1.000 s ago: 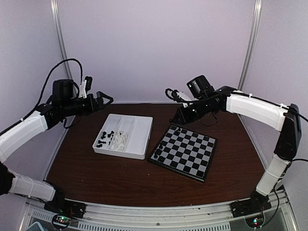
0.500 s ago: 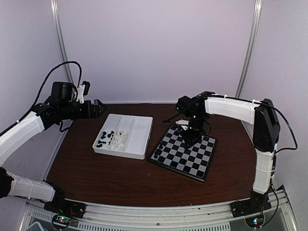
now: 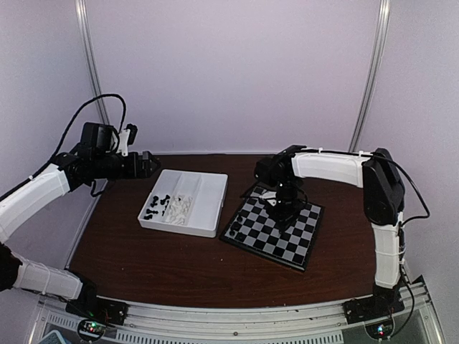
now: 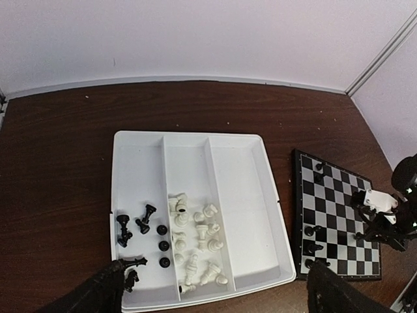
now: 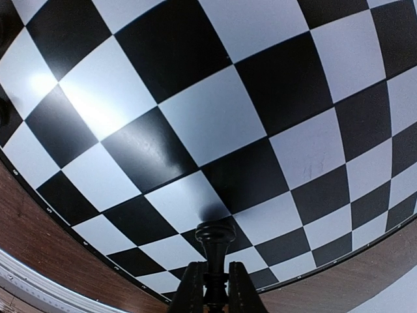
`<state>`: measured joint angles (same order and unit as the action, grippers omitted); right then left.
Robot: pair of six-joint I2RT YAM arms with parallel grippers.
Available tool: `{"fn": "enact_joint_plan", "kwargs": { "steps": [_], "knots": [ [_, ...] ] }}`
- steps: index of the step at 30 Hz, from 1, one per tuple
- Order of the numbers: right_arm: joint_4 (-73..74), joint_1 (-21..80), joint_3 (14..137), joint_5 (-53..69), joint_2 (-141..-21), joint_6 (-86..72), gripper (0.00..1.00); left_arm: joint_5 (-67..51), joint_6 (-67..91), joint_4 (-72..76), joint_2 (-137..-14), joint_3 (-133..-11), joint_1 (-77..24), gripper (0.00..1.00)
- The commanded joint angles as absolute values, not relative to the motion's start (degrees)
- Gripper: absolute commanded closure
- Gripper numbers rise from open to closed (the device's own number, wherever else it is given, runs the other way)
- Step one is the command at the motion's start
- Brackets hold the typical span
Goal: Set up the chess pieces on the board
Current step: Place the chess piece on the chessboard.
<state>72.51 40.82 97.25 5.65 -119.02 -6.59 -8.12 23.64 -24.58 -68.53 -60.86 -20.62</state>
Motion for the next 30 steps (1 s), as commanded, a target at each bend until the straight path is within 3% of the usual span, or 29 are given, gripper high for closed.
{"fn": "enact_joint_plan", "kwargs": {
  "steps": [1, 7, 11, 16, 23, 30],
  "knots": [
    [72.4, 41.1, 98.4, 3.2, -120.1, -7.2, 0.95, -8.3, 22.8, -24.0, -69.3, -63.4, -20.2, 0.02],
    [69.3, 41.2, 96.8, 3.0, -117.3, -7.8, 0.68, -7.9, 22.6, -24.5, -69.3, -63.5, -20.2, 0.02],
    [65.8, 41.2, 94.4, 3.4, -112.6, -8.3, 0.58, -7.5, 22.5, -25.0, -68.9, -63.5, -20.2, 0.02],
    [61.3, 41.2, 89.8, 4.0, -107.7, -8.9, 0.56, -7.6, 22.6, -25.0, -69.0, -63.3, -20.2, 0.02],
    [53.9, 41.2, 81.5, 6.9, -102.2, -10.5, 0.61, -7.5, 23.0, -24.6, -69.1, -63.0, -20.2, 0.02],
    [50.2, 41.2, 78.7, 6.3, -102.9, -12.8, 0.64, -7.9, 23.6, -23.8, -69.3, -62.8, -20.2, 0.02]
  ]
}}
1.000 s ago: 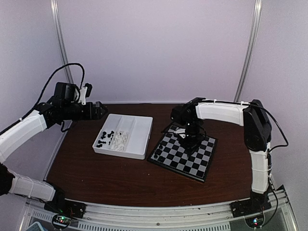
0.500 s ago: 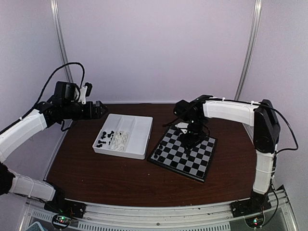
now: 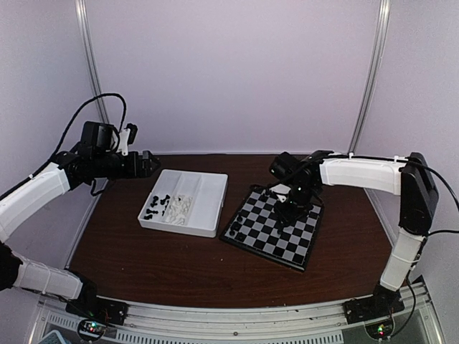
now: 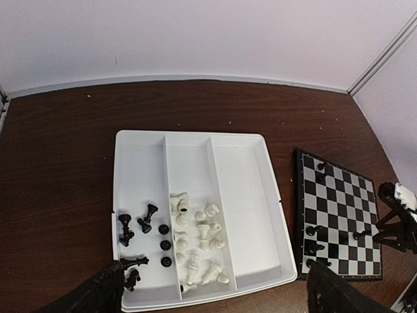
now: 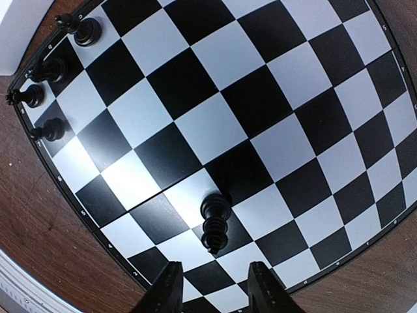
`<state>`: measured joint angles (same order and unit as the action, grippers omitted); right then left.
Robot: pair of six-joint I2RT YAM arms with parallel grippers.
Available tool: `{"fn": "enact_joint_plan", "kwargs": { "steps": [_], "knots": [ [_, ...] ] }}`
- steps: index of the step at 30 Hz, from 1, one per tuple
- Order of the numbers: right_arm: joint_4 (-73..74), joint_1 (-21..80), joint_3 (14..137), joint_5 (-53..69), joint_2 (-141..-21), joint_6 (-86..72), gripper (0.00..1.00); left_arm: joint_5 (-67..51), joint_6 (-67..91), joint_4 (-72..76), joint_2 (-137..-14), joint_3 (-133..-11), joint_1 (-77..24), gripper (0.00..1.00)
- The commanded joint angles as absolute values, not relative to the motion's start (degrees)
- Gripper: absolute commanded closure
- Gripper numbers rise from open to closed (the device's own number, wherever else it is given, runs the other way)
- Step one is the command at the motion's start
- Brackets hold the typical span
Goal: Set up the chess pieces on the board
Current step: Place the chess piece on the chessboard, then pick up the chess piece from the chessboard.
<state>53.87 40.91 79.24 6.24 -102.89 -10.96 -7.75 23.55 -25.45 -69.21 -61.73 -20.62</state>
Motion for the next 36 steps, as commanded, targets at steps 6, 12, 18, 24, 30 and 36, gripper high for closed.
{"fn": "enact_joint_plan", "kwargs": {
  "steps": [6, 12, 18, 24, 30, 36],
  "knots": [
    [49.6, 41.2, 78.1, 5.6, -103.8, -12.7, 0.68, -7.5, 23.6, -24.0, -69.2, -62.8, -20.2, 0.02],
    [49.4, 41.2, 77.9, 5.1, -104.8, -12.6, 0.71, -7.9, 23.6, -24.0, -69.5, -62.9, -20.2, 0.02],
    [49.1, 41.2, 77.6, 4.9, -105.4, -12.5, 0.75, -7.6, 23.6, -24.0, -69.5, -63.3, -20.2, 0.02],
    [49.3, 41.2, 77.6, 4.6, -106.0, -12.4, 0.78, -7.9, 23.6, -23.8, -69.9, -63.4, -20.2, 0.02],
    [49.6, 41.2, 77.4, 4.3, -106.6, -12.2, 0.83, -7.9, 23.6, -23.7, -70.0, -63.5, -20.2, 0.02],
    [49.5, 41.3, 78.8, 4.5, -105.1, -11.5, 0.93, -7.9, 23.6, -23.7, -70.0, -63.5, -20.2, 0.02]
  ]
}}
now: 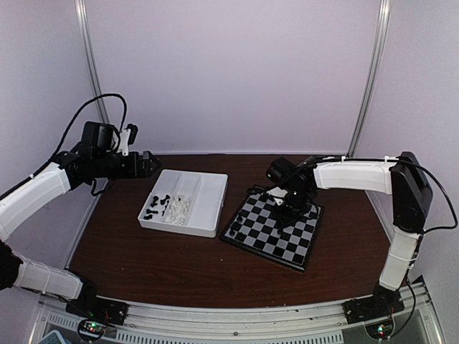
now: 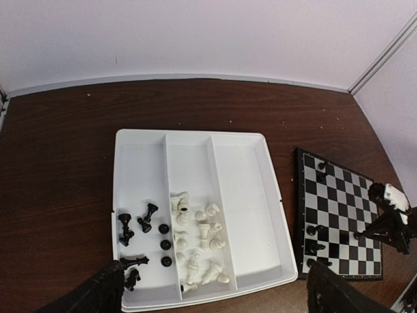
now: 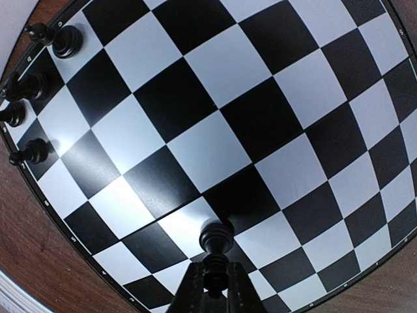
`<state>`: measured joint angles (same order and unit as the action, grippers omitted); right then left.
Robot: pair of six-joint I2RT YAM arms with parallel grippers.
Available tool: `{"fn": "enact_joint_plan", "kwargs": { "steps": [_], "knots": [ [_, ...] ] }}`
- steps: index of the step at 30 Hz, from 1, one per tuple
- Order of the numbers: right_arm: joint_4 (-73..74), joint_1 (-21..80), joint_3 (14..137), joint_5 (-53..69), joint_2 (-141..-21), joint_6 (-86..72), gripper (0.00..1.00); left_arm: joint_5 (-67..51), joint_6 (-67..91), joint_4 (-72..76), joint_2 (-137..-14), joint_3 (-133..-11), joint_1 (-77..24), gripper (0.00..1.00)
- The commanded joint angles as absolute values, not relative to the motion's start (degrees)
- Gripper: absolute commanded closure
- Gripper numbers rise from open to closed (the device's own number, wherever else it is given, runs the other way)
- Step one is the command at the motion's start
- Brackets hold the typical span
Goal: Set up the chess pieces on the board
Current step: Pick up the chess piece from the chessboard, then place the chess piece on the chessboard.
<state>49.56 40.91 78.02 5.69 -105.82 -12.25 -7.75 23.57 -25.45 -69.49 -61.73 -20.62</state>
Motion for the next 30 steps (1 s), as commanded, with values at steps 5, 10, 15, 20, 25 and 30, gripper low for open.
{"fn": "enact_joint_plan", "kwargs": {
  "steps": [5, 10, 15, 20, 25, 30],
  "knots": [
    [48.4, 41.3, 81.6, 4.6, -104.3, -10.2, 0.93, -7.8, 23.6, -23.7, -70.0, -63.4, -20.2, 0.02],
    [47.8, 41.3, 87.0, 5.5, -107.5, -9.9, 0.93, -7.8, 23.6, -23.7, -70.0, -63.4, -20.2, 0.02],
    [46.1, 41.3, 92.1, 7.7, -110.6, -9.6, 0.93, -7.6, 23.4, -24.2, -69.7, -63.5, -20.2, 0.03],
    [44.7, 41.3, 97.1, 9.3, -113.8, -9.1, 0.93, -7.3, 23.3, -24.5, -69.7, -63.9, -20.2, 0.02],
    [44.6, 41.4, 100.4, 11.4, -116.8, -8.8, 0.93, -7.3, 23.3, -24.5, -69.7, -63.8, -20.2, 0.02],
    [44.8, 41.7, 101.7, 11.4, -118.7, -8.9, 0.93, -7.2, 23.2, -24.5, -69.8, -63.9, -20.2, 0.02]
  ]
}}
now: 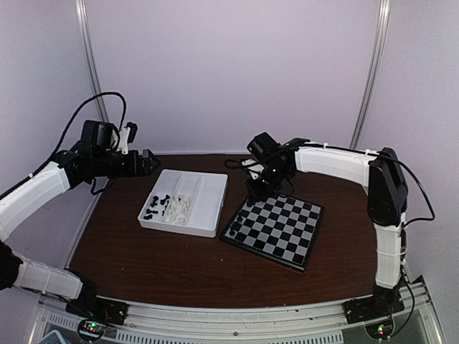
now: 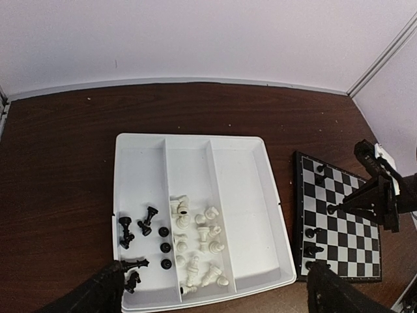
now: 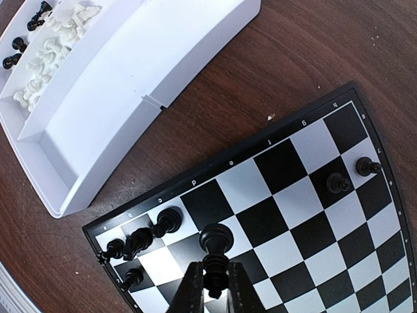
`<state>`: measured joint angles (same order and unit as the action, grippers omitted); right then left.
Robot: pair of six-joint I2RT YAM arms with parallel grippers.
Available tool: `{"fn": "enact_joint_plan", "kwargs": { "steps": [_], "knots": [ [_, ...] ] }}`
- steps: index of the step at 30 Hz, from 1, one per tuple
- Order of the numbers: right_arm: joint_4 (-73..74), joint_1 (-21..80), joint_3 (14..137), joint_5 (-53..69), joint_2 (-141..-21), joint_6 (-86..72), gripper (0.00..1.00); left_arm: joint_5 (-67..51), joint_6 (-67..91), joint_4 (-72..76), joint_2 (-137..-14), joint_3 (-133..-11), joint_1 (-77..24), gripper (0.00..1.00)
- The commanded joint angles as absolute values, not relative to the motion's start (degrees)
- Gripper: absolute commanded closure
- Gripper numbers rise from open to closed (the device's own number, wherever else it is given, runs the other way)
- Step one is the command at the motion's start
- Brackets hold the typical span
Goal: Set up the chess pieces on the board
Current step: Place the chess piece on the chessboard.
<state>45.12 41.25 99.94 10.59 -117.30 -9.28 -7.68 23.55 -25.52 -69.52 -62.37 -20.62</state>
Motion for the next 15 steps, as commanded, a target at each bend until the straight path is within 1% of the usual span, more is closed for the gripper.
{"fn": "enact_joint_plan", "kwargs": {
  "steps": [1, 15],
  "knots": [
    [44.8, 41.9, 101.8, 11.4, -118.9, -9.0, 0.93, -7.2, 23.1, -24.5, -69.8, -63.9, -20.2, 0.02],
    [47.0, 42.1, 107.5, 5.5, -124.4, -8.4, 0.93, -7.2, 23.1, -24.5, -69.7, -63.7, -20.2, 0.02]
  ]
}}
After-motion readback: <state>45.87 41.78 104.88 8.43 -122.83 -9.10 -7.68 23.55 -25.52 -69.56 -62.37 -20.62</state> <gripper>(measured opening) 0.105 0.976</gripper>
